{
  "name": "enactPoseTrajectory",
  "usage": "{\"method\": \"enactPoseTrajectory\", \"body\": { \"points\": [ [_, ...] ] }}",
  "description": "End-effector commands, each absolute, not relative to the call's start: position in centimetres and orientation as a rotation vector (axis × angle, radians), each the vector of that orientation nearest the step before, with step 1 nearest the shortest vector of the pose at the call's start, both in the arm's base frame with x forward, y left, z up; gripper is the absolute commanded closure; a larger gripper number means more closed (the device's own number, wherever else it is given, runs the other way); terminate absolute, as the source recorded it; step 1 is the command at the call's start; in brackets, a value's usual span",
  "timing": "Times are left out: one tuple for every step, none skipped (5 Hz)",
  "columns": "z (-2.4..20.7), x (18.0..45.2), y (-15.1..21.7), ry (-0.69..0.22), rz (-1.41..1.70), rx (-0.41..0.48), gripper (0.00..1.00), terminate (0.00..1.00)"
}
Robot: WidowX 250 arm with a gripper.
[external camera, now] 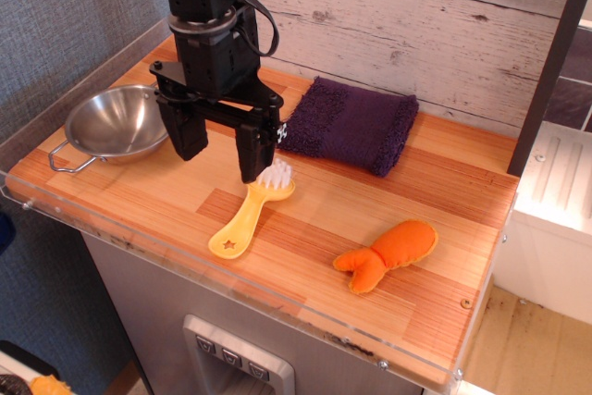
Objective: PICK UP THE VISSEL AND PUT ON THE VIOLET VOWEL
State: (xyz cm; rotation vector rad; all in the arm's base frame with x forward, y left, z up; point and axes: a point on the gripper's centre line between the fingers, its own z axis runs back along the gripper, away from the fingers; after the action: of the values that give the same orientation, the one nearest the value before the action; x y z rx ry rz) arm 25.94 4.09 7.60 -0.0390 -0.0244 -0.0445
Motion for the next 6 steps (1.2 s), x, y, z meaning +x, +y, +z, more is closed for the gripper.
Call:
{"method": "enactPoseTrajectory", "body": {
  "points": [
    [7.6, 25.9, 4.1, -0.024, -0.044, -0.039, 0.00, 0.00],
    [8.0, 26.3, 5.8, -0.051, -0.033, -0.034, 0.00, 0.00],
    [8.3, 26.8, 8.8, -0.095, -0.006, -0.001, 0.00, 0.00],
    [7.6, 27.1, 11.6, -0.125, 0.020, 0.032, 0.00, 0.00],
    [5.4, 28.2, 12.7, -0.145, -0.002, 0.052, 0.00, 0.00],
    [3.9, 29.3, 12.9, -0.176, -0.048, 0.087, 0.00, 0.00]
  ]
}}
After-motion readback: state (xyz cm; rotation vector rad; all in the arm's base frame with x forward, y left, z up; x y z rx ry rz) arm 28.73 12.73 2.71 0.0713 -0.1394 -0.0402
